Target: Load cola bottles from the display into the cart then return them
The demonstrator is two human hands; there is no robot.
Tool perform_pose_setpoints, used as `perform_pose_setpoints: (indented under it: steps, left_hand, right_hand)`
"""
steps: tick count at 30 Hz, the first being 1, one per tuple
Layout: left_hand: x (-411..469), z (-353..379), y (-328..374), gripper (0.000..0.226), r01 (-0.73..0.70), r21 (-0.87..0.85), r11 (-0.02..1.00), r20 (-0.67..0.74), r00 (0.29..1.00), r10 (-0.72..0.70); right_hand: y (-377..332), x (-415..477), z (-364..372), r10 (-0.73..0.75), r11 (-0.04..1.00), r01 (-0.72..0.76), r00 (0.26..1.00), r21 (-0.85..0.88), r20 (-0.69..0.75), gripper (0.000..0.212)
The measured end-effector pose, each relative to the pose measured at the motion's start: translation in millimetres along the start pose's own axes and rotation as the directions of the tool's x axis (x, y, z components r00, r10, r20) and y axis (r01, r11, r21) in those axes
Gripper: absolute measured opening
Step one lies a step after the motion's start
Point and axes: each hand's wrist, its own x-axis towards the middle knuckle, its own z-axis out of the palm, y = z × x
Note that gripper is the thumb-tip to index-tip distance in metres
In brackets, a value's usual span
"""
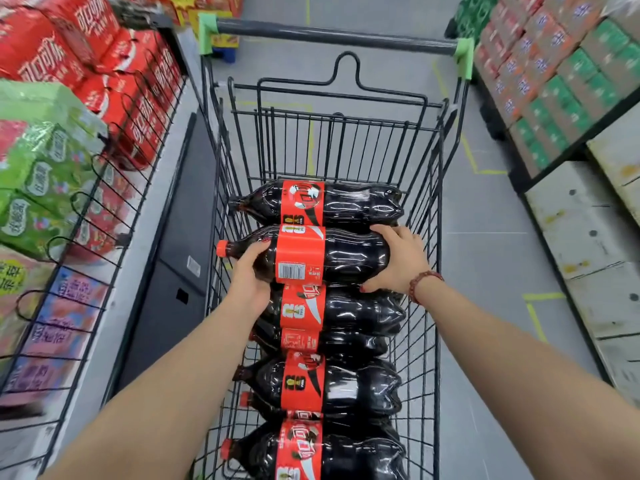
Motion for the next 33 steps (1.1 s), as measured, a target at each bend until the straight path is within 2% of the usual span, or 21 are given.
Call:
perform_pose_setpoints:
  steps: [2,5,6,9,12,15,19,24,26,30,33]
  left_hand:
    - [-3.1,-0.7,2.7,0.007,-0.012,0.001,1.000,-0.024,1.000,0.012]
    - [-8.3,-1.5,11.1,0.060,-0.049,-0.022,0.999,-0.064,0.997,0.048]
    - [-12.4,-0.3,14.3,0.068,-0.074,-0.012,0.997,-0.060,0.996,0.073]
    - [-26.2,3.9,25.1,0.063,-0.140,0.004,0.990,-0.021,0.990,0.140]
    - [-45.2,8.9,36.6,0.073,-0.219,0.014,0.976,0.033,0.975,0.218]
    - [-70.2,17.5,43.0,0.063,-0.314,0.034,0.949,0.066,0.948,0.311]
    - [-113.7,32.6,46.2,0.049,-0.481,0.000,0.877,0.121,0.870,0.477]
    - [-182.7,58.8,43.9,0.052,-0.613,-0.080,0.786,0.214,0.759,0.614]
    - [-214.6,68.1,39.2,0.058,-0.645,-0.061,0.762,0.219,0.736,0.640]
    - [-275.0,73.6,33.3,0.094,-0.711,0.033,0.702,0.180,0.695,0.696]
    - [-315.3,70.6,28.4,0.099,-0.734,0.048,0.678,0.056,0.680,0.731]
  right_hand:
    - [-1.9,-3.6,-0.2,-0.001,1.000,0.001,1.000,0.024,-0.001,0.112]
    - [-2.3,-12.2,1.3,0.005,0.997,-0.004,1.000,0.075,-0.021,0.112]
    - [-2.0,-16.1,2.7,0.001,0.996,0.002,0.999,0.092,-0.033,0.112]
    - [-2.5,-29.9,6.6,-0.011,0.991,0.021,0.997,0.130,-0.072,0.113]
    - [-5.8,-45.0,3.9,-0.036,0.980,0.057,0.993,0.188,-0.113,0.112]
    - [-5.6,-58.4,-5.3,-0.073,0.966,0.106,0.987,0.235,-0.144,0.110]
    - [-7.2,-82.5,-16.7,-0.120,0.900,0.171,0.982,0.400,-0.148,0.111]
    - [-4.7,-121.5,-29.1,-0.210,0.809,0.258,0.966,0.528,-0.151,0.104]
    - [-3.2,-141.9,-37.8,-0.250,0.757,0.274,0.960,0.593,-0.124,0.096]
    - [-3.3,-179.8,-50.8,-0.366,0.650,0.286,0.930,0.704,-0.039,0.077]
    - [-11.7,-203.3,-51.2,-0.445,0.611,0.286,0.895,0.738,0.022,0.068]
